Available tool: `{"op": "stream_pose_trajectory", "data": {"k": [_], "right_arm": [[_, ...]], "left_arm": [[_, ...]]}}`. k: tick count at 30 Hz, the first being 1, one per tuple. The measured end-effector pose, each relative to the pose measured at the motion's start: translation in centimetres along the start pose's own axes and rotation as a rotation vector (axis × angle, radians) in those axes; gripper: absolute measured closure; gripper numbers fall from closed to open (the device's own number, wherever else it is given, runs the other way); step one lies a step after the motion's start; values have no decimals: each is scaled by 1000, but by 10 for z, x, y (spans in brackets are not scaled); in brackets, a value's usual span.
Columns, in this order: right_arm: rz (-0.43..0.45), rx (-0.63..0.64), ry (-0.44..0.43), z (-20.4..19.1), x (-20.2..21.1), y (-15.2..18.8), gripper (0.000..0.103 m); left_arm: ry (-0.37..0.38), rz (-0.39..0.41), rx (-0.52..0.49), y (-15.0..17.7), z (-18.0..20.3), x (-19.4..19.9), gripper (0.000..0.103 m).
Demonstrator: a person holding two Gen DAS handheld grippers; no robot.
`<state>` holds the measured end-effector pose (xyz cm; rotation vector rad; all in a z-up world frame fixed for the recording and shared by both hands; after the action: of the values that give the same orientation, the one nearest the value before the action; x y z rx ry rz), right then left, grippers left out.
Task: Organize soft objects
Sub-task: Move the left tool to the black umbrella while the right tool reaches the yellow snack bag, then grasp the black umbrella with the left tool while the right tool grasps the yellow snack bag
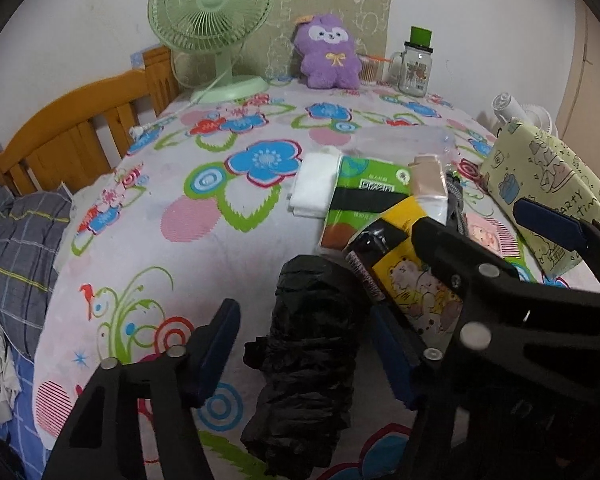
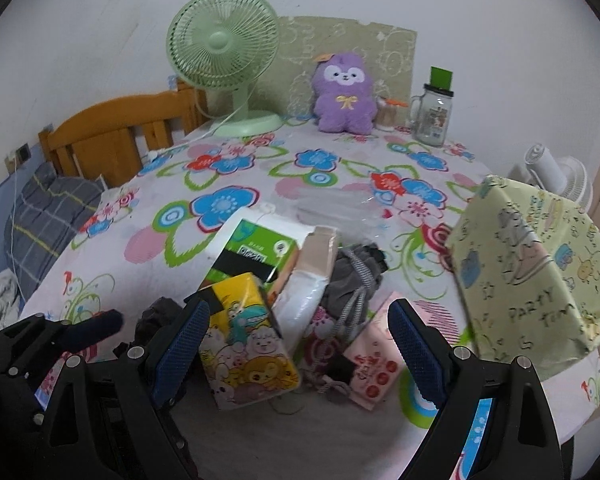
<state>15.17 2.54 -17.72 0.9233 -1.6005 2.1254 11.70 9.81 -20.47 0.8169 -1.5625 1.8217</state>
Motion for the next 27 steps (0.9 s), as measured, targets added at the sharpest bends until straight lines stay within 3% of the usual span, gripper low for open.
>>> {"op": "stream_pose_trajectory", "data": {"k": [6,8,16,22,27], "right_arm": [[-44,31,-30,-14,-17,4,10],[-52,35,-36,-17,-20,5,10],[-82,-12,-138,-26,-24,9,50],[-82,-31,-148,-19,-18,10,62],[-63,-39,-129,-11,-10,7,65]], "left_arm": [[24,-31,8,2,-1,-9,55],[34,-45,4,3,0,-12,55],[47,-38,-6,2,2,-12,59],[51,-21,-11,-1,6,-9,60],[56,-4,-20,-4,14,-3,60]]}}
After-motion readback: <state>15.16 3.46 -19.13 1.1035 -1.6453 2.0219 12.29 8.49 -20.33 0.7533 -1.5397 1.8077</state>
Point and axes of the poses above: each gripper's, at about its wrist camera, not at the fingertips, and x roughly against the way its jaws point, z to its right, y to its underside, the point moved 8 cm from there along -x, roughly the way its jaws point, and after that the axes turned 8 degrees about x, right-handed, at the moved point
